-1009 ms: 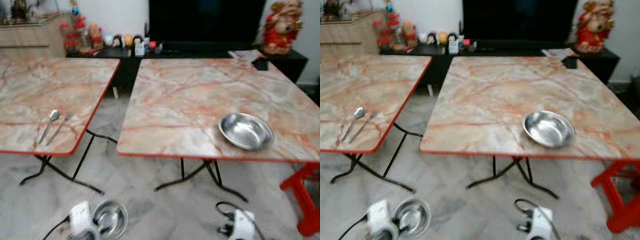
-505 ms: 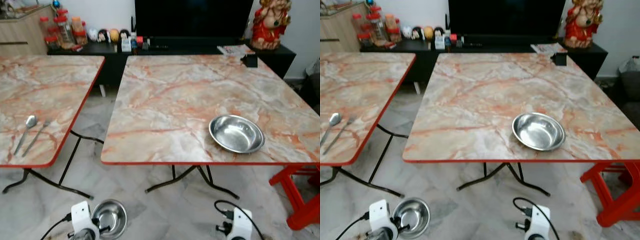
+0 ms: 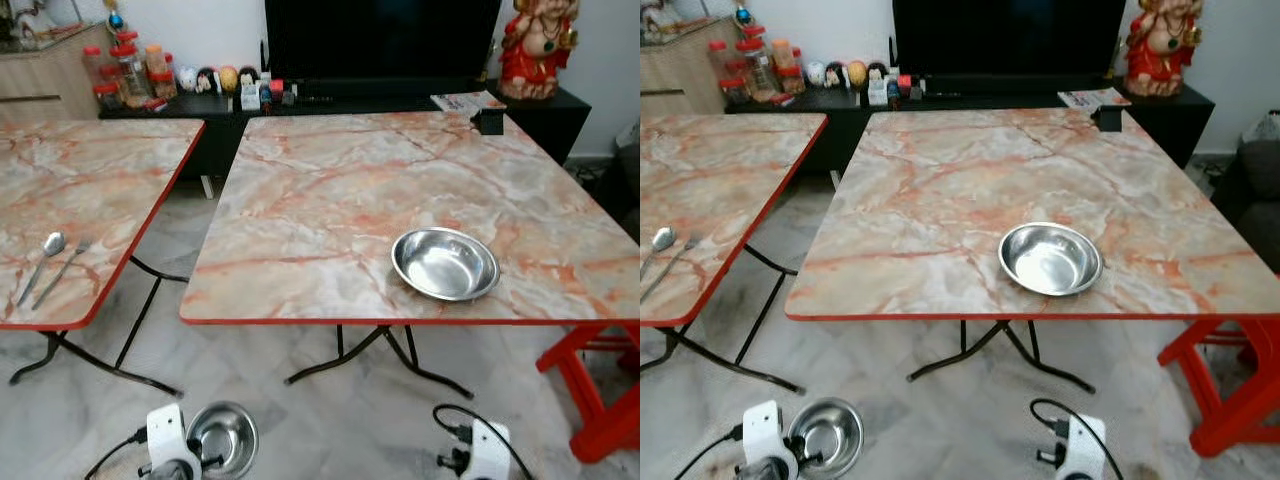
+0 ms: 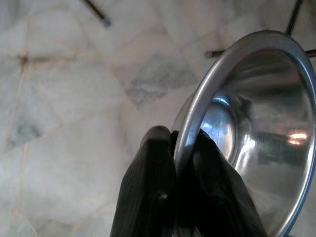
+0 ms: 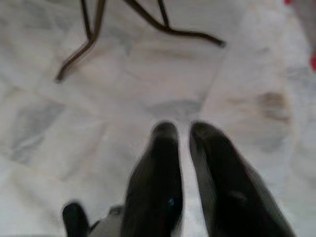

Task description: Setting the table

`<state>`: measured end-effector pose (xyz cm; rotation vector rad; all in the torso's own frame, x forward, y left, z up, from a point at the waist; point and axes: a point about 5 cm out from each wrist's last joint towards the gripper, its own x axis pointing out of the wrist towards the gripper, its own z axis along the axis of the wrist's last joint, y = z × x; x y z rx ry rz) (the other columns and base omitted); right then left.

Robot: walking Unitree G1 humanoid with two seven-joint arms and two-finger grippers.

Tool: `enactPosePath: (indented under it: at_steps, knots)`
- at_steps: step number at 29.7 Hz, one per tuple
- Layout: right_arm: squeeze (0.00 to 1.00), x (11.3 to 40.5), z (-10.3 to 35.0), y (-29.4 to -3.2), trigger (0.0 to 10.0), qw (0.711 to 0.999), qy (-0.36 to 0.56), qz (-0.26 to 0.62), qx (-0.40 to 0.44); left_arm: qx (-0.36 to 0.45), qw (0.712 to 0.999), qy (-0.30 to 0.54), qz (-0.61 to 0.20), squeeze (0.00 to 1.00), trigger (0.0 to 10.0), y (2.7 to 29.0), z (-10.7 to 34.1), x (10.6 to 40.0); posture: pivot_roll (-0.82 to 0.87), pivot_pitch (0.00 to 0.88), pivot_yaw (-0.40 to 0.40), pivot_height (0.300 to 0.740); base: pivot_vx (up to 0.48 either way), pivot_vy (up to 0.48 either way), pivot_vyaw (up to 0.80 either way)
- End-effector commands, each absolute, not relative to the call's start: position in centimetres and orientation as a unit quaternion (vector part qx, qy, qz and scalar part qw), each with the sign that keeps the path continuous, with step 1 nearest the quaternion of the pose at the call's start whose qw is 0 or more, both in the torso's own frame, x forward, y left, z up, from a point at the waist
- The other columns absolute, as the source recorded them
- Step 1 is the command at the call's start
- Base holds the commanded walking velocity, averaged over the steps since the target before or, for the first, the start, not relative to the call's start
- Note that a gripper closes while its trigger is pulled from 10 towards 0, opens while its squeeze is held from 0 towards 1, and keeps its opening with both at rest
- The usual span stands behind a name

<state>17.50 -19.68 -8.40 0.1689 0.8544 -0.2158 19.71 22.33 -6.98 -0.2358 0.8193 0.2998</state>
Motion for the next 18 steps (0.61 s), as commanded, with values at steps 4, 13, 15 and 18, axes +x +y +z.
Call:
enactPosePath:
  at_steps: [4, 13, 15, 18]
  knots:
    - [0.00, 17.48, -8.40, -19.74, 10.0, 0.901, 0.413, -0.104, 0.080, -0.113, 0.902, 0.391, 0.142, 0.00, 10.0, 22.20, -6.75, 20.18, -0.03, 0.000, 0.007, 0.740, 0.000, -0.398, 0.00]
    - [0.00, 17.33, -8.42, -20.08, 10.0, 0.901, 0.416, -0.104, 0.071, -0.113, 0.903, 0.391, 0.137, 0.00, 10.0, 21.93, -6.78, 20.23, -0.04, 0.000, 0.006, 0.740, 0.000, -0.395, 0.00]
    - [0.00, 17.30, -8.43, -20.14, 10.0, 0.900, 0.418, -0.103, 0.067, -0.113, 0.903, 0.391, 0.135, 0.00, 10.0, 21.85, -6.78, 20.26, -0.04, 0.000, 0.006, 0.740, 0.000, -0.398, 0.00]
    - [0.00, 17.27, -8.43, -20.17, 10.0, 0.900, 0.418, -0.102, 0.065, -0.113, 0.903, 0.391, 0.135, 0.00, 10.0, 21.84, -6.76, 20.30, -0.04, 0.000, 0.005, 0.740, 0.000, -0.395, 0.00]
